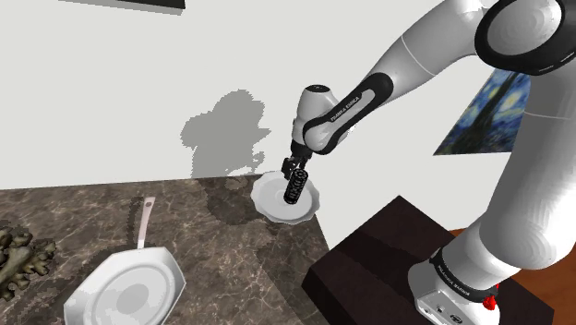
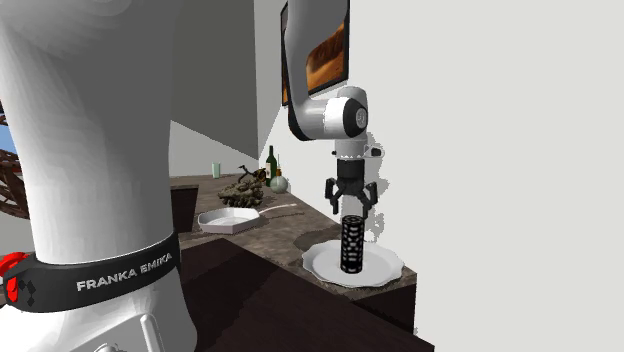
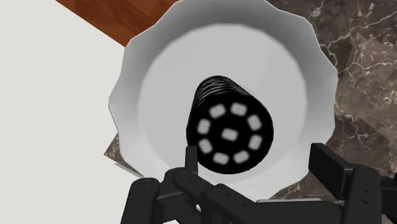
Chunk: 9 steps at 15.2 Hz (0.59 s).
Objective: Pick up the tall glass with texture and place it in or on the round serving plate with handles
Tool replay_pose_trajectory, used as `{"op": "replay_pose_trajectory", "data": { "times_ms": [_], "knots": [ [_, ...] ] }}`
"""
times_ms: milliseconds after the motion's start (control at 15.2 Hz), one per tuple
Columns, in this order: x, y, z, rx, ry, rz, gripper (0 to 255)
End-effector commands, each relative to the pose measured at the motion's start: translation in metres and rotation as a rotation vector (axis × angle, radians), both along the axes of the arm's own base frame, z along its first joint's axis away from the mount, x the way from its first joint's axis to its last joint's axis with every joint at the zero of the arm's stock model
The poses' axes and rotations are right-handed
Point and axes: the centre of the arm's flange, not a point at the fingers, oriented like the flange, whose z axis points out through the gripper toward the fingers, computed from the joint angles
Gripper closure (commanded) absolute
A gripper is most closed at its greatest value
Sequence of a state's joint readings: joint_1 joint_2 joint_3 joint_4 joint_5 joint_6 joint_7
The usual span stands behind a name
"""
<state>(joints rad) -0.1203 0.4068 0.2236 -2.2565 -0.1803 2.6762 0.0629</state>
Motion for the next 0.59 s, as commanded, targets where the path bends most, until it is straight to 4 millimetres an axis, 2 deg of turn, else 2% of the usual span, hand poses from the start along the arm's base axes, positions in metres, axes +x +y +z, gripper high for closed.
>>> {"op": "replay_pose_trajectory", "data": {
  "times_ms": [0, 132, 396, 528],
  "knots": [
    [0.0, 0.0, 0.0, 0.0, 0.0, 0.0, 0],
    [0.0, 0.0, 0.0, 0.0, 0.0, 0.0, 0],
    [-0.001, 0.0, 0.05, 0.0, 0.0, 0.0, 0],
    [-0.001, 0.0, 0.05, 0.0, 0.0, 0.0, 0]
  ]
}}
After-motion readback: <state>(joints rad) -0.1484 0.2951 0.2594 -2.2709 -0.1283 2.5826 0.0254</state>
